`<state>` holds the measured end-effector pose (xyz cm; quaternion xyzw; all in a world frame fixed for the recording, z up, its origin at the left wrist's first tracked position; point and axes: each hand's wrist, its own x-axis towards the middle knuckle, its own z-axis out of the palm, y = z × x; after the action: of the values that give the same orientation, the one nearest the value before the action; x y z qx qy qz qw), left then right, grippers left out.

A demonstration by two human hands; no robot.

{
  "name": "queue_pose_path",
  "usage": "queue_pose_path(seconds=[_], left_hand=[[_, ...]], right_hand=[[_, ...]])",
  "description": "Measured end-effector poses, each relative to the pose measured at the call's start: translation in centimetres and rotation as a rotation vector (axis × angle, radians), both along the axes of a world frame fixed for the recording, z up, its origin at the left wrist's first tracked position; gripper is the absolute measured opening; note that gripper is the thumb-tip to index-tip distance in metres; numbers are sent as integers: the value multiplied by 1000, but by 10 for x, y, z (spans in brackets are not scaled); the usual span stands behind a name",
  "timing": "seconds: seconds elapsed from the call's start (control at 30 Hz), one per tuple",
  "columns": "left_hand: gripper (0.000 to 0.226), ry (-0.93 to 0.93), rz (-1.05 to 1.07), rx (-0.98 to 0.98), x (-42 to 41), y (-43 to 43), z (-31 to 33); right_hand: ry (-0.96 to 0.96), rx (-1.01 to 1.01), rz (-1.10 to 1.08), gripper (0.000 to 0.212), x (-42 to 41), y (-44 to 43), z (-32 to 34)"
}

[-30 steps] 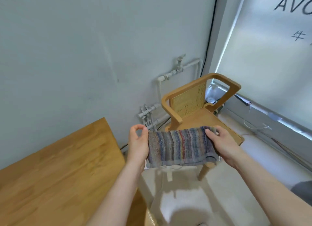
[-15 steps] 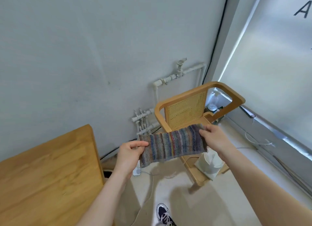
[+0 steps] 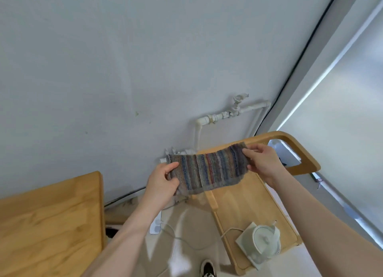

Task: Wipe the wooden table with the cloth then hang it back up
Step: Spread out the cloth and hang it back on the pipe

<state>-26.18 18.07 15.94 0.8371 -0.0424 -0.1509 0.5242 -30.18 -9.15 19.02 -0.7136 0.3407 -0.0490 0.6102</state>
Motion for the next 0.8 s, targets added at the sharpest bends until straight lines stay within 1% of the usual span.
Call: queue_pose_path(seconds=[0.1,0.2,0.3,0.47,0.57,0.67,0.8], left_hand=[[60,128,16,-39,31,-16,1],[58,249,107,-176,64,-40,3],[56,303,148,-218,104,-70,-3],[57,349,169,-202,173,-124,-34],[59,377,220,-182,207,-145,-61],[64,329,205,-122,234,-160,-81],[65,272,183,-59,268,-178,-110]], right_hand=[[-5,-122,47,9,40,-15,3],[-18,-176,110,5,80,-36,-2],[20,-183,130,5,124,-70,-21],[82,-176,158,13,205,-123,-66],[98,-208,227,21,249,-141,-93],[53,-322,316,24,281,-155,-113],[24,-554,362,22,314,-172,-140]])
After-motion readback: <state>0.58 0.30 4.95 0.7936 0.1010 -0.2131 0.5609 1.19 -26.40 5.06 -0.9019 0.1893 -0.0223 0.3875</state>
